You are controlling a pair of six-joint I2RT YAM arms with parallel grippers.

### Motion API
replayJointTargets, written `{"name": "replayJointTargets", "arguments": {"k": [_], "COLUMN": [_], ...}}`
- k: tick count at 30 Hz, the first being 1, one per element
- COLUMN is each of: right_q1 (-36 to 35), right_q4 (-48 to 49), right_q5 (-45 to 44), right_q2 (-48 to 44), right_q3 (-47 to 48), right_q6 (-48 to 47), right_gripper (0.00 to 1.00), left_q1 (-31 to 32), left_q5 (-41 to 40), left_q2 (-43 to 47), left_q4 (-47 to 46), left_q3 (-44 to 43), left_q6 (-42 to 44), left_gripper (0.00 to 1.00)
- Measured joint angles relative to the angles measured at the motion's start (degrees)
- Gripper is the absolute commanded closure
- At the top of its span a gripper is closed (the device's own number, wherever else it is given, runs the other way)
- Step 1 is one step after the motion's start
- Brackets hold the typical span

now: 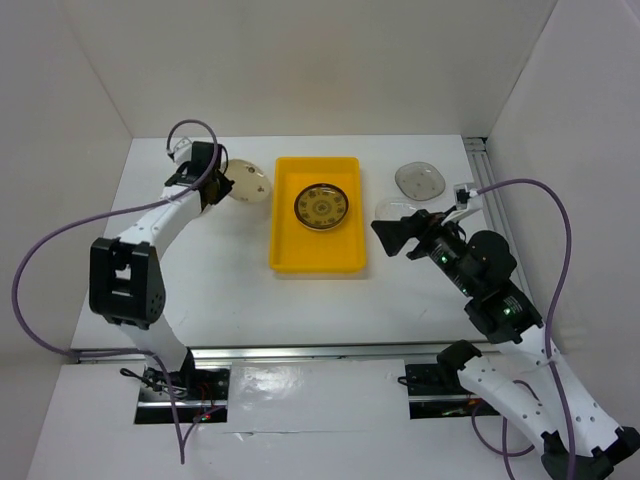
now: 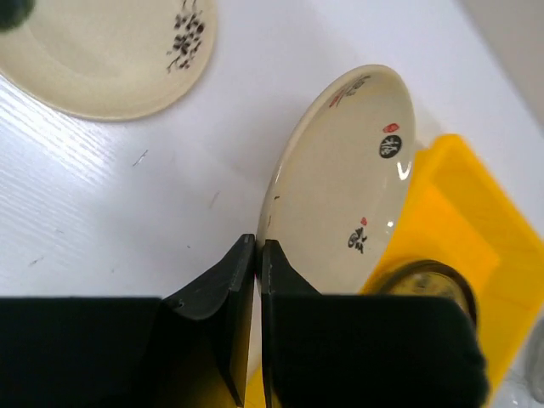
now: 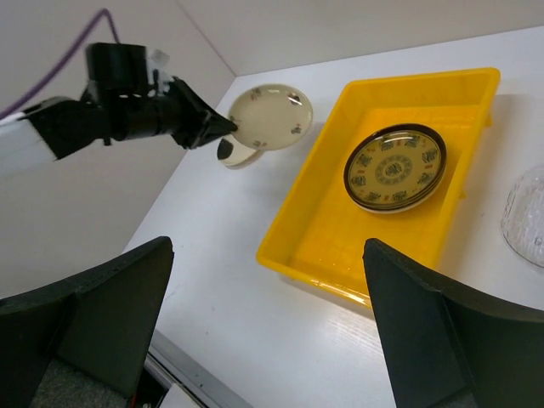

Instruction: Place the plates into the plastic bin on the countertop

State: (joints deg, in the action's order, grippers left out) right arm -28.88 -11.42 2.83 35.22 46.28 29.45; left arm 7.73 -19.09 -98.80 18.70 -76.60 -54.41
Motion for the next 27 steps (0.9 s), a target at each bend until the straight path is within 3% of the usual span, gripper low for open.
{"name": "replayJointTargets", "arguments": {"k": [5, 10, 17, 24, 25, 26, 27], "right_q1": [0.00, 0.00, 0.00, 0.00, 0.00, 0.00, 0.00], "right_q4": [-1.05, -2.27, -4.57, -7.23, -7.48, -7.58, -7.63], "right_q5": [-0.44, -0.52, -1.22, -2.40, -2.49, -2.62, -2.64], "right_q2": [-1.01, -1.84, -4.07, -5.22, -5.44, -5.57, -5.68], "right_q3": [0.07, 0.22, 0.22, 0.15, 0.15, 0.15, 0.15], "right_q6": [0.00, -0.04, -0.20, -0.63, -0.68, -0.83, -0.87], "right_gripper": [0.00, 0.00, 0.00, 0.00, 0.00, 0.00, 0.00], "left_q1": [4.17, 5.66, 10.23, 13.60, 13.60, 13.57, 13.51], "left_q5": [-4.55, 4.50, 17.05, 21.33, 21.38, 21.38, 21.38], "left_q2": [9.75, 12.76, -0.68, -11.58, -11.91, -12.09, -12.13], "left_q4": [1.29, -0.85, -4.37, -3.78, -3.61, -3.28, -3.10], "left_q3": [-1.31, -2.05, -5.55, -8.22, -8.55, -9.03, -9.73], "left_q6": [0.57, 3.67, 6.47, 6.62, 6.62, 6.62, 6.84], "left_gripper": [1.00, 1.00, 1.00, 1.00, 0.94, 0.67, 0.51]}}
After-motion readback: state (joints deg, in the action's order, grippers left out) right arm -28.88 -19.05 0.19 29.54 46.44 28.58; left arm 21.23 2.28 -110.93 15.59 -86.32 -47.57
